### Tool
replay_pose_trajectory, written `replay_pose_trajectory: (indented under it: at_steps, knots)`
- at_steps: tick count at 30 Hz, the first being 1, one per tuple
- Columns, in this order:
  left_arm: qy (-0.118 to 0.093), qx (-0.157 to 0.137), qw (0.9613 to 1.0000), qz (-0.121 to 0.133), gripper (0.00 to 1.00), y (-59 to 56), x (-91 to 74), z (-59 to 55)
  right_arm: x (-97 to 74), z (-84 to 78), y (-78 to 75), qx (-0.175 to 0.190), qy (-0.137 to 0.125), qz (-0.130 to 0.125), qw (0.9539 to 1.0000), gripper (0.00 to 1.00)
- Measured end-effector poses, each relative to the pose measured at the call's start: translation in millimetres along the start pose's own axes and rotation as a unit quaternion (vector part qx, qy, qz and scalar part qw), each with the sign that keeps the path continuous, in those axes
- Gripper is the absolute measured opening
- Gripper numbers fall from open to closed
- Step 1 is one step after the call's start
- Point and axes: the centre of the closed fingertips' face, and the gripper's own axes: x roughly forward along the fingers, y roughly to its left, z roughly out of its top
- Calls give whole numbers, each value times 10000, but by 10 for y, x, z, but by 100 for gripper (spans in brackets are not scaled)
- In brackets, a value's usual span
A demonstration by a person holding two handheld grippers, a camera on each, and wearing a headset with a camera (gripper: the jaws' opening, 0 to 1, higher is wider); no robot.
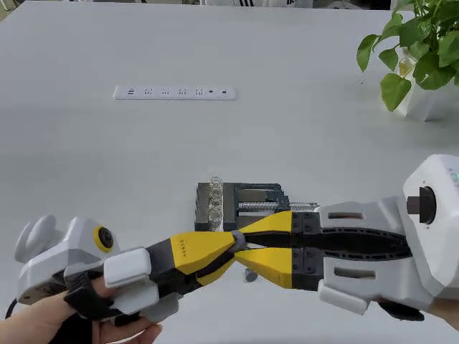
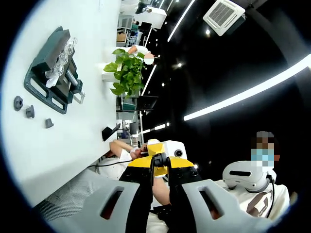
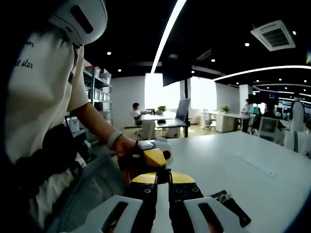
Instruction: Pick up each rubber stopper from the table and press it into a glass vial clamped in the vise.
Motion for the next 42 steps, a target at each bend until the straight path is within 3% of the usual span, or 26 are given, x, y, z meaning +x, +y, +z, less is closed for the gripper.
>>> replay_pose_trajectory:
  at_steps: [3, 6, 7, 9, 12, 15, 16, 17, 20, 21, 22, 25, 27, 29, 30, 31, 36, 42]
  knots:
    - [58, 62, 9999, 132, 6, 37, -9, -9, 5, -44, 4, 53, 153, 10, 9999, 4]
    - [55, 222, 9993, 290, 6, 78, -20, 18, 18, -69, -9, -61, 289, -65, 9995, 20]
    - [48, 270, 9990, 361, 6, 97, -25, 32, 17, -83, -5, -57, 374, -58, 9993, 21]
    - [55, 483, 9969, 618, 6, 173, -43, 63, 10, -113, 13, -243, 620, 29, 9978, 15]
    - [208, 717, 9916, 1056, 6, 293, -71, 62, -6, -187, -9, -475, 1143, 40, 9923, 18]
    - [365, 916, 9853, 1396, 6, 393, -84, 55, -20, -249, -37, -778, 1649, 120, 9832, 14]
    - [366, 920, 9841, 1474, 6, 416, -83, 59, -19, -264, -17, -677, 1733, 201, 9823, 14]
    - [386, 938, 9811, 1646, 6, 467, -91, 64, -35, -320, -40, -584, 2003, 194, 9778, 15]
    - [415, 1005, 9779, 1786, 6, 512, -77, 75, -34, -387, -85, -831, 2324, 258, 9687, 16]
    - [428, 1022, 9758, 1888, 6, 543, -84, 80, -21, -398, -98, -828, 2358, 245, 9679, 17]
    - [432, 1071, 9740, 1950, 6, 562, -77, 88, -47, -463, -114, -806, 2579, 252, 9625, 18]
    - [456, 1059, 9712, 2085, 6, 607, -63, 96, -55, -579, -123, -871, 2909, 342, 9521, 15]
    - [503, 1089, 9668, 2257, 6, 665, -67, 99, -36, -620, -138, -828, 2983, 342, 9503, 15]
    - [542, 1133, 9661, 2256, 6, 670, -46, 91, -29, -638, -172, -909, 3015, 295, 9487, 15]
    - [518, 1060, 9671, 2256, 6, 679, -40, 94, -63, -694, -199, -863, 3218, 256, 9425, 15]
    - [509, 1051, 9671, 2260, 6, 682, -34, 96, -68, -716, -204, -897, 3277, 291, 9400, 15]
    - [515, 1068, 9635, 2402, 6, 746, -38, 135, -76, -724, -245, -910, 3306, 251, 9390, 12]
    - [488, 998, 9622, 2487, 6, 804, -26, 163, -102, -755, -242, -942, 3479, 275, 9324, 9]
